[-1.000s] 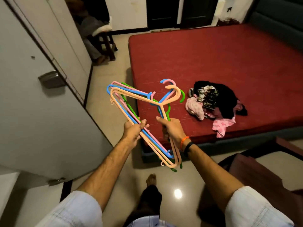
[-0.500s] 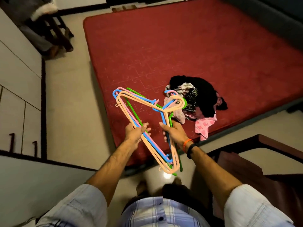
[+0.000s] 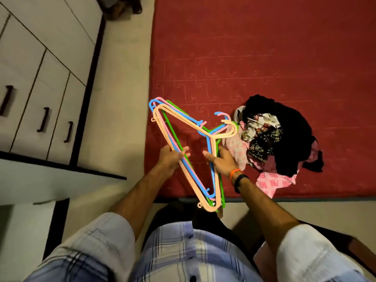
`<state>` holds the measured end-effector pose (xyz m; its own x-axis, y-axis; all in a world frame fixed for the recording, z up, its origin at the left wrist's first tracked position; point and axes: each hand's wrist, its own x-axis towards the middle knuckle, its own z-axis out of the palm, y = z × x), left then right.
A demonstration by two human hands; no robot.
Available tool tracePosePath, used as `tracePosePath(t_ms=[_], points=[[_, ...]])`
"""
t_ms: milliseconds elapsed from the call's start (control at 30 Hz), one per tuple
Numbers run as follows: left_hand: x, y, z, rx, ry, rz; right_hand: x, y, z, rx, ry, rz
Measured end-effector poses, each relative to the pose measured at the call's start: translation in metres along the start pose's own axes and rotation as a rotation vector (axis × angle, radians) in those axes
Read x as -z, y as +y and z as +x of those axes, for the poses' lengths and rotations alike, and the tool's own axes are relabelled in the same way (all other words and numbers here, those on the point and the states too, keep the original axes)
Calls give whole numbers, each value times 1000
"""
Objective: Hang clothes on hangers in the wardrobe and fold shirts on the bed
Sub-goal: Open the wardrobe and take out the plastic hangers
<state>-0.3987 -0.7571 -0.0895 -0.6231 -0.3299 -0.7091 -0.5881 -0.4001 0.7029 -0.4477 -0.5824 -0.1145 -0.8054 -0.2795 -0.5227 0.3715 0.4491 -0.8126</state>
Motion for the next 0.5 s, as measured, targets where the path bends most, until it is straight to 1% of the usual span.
tracePosePath(t_ms=[133, 233, 367, 500], points=[[7, -9, 29, 62, 45, 1, -10, 10, 28, -97, -56, -31], [11, -9, 49, 149, 57, -6, -18, 9, 43, -158, -71, -17], [15, 0, 80, 208, 39, 11, -27, 14, 72, -238, -96, -22], [13, 10, 112, 218, 24, 51, -29, 19, 104, -291, -52, -39]])
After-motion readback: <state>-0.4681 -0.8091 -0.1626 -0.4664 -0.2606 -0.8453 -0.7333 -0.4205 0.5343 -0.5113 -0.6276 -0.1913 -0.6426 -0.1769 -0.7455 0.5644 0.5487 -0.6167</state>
